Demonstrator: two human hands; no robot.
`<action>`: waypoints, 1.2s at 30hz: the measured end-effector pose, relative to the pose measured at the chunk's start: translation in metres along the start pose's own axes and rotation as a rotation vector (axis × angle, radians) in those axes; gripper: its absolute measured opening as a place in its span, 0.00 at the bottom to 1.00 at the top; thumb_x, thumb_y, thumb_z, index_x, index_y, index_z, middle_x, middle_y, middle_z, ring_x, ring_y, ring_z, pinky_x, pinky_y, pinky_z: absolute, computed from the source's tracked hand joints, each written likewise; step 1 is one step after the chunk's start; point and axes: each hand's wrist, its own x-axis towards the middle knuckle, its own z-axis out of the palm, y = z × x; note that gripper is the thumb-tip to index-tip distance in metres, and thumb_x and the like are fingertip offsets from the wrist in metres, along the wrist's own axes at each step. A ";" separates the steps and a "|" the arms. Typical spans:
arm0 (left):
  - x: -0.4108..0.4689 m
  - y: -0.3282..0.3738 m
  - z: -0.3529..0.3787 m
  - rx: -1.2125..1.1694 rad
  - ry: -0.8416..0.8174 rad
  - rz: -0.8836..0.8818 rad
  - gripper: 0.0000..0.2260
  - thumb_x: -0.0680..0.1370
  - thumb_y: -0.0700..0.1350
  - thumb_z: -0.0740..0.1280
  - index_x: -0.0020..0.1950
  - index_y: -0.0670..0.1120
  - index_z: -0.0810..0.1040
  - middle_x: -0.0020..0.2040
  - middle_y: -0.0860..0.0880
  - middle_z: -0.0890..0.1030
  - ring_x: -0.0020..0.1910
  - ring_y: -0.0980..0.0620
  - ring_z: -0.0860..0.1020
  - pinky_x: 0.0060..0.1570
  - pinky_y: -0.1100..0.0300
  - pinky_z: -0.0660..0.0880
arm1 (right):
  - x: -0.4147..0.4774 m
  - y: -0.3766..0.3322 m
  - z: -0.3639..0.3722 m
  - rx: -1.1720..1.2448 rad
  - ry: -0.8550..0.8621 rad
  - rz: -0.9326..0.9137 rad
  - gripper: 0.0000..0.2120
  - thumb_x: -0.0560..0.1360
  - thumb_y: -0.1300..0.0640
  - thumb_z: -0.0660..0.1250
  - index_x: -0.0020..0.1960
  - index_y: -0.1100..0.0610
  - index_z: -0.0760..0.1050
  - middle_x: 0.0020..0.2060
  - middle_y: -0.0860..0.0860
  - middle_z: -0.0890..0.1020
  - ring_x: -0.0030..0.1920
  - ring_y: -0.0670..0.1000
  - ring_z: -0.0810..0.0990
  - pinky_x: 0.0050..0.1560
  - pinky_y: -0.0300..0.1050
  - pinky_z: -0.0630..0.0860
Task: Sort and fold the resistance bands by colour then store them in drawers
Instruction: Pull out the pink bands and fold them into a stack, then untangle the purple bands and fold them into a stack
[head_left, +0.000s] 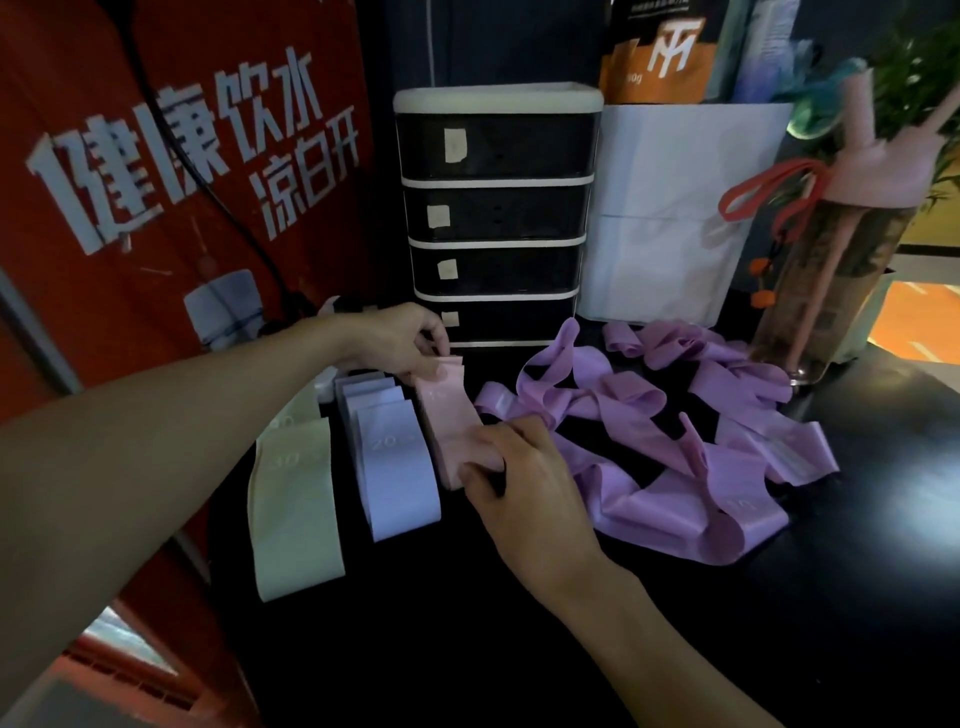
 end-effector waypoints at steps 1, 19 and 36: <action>0.001 0.000 0.001 0.077 0.003 -0.004 0.11 0.76 0.41 0.73 0.57 0.44 0.77 0.53 0.43 0.82 0.49 0.49 0.82 0.46 0.60 0.80 | 0.000 0.000 0.001 -0.003 0.005 -0.010 0.10 0.75 0.61 0.68 0.56 0.56 0.78 0.54 0.52 0.73 0.48 0.55 0.78 0.53 0.53 0.76; -0.001 0.008 0.007 0.343 0.095 0.113 0.07 0.74 0.42 0.75 0.49 0.47 0.80 0.49 0.49 0.80 0.47 0.49 0.78 0.41 0.61 0.74 | 0.000 0.005 0.003 0.022 0.076 -0.113 0.11 0.71 0.66 0.70 0.52 0.59 0.79 0.50 0.46 0.70 0.46 0.41 0.70 0.48 0.32 0.71; 0.010 0.038 0.026 0.366 0.021 0.132 0.08 0.79 0.50 0.69 0.52 0.48 0.83 0.49 0.54 0.83 0.50 0.53 0.80 0.54 0.55 0.77 | 0.003 0.027 -0.026 -0.459 0.136 0.057 0.10 0.73 0.47 0.64 0.46 0.51 0.80 0.44 0.48 0.80 0.50 0.54 0.75 0.48 0.50 0.62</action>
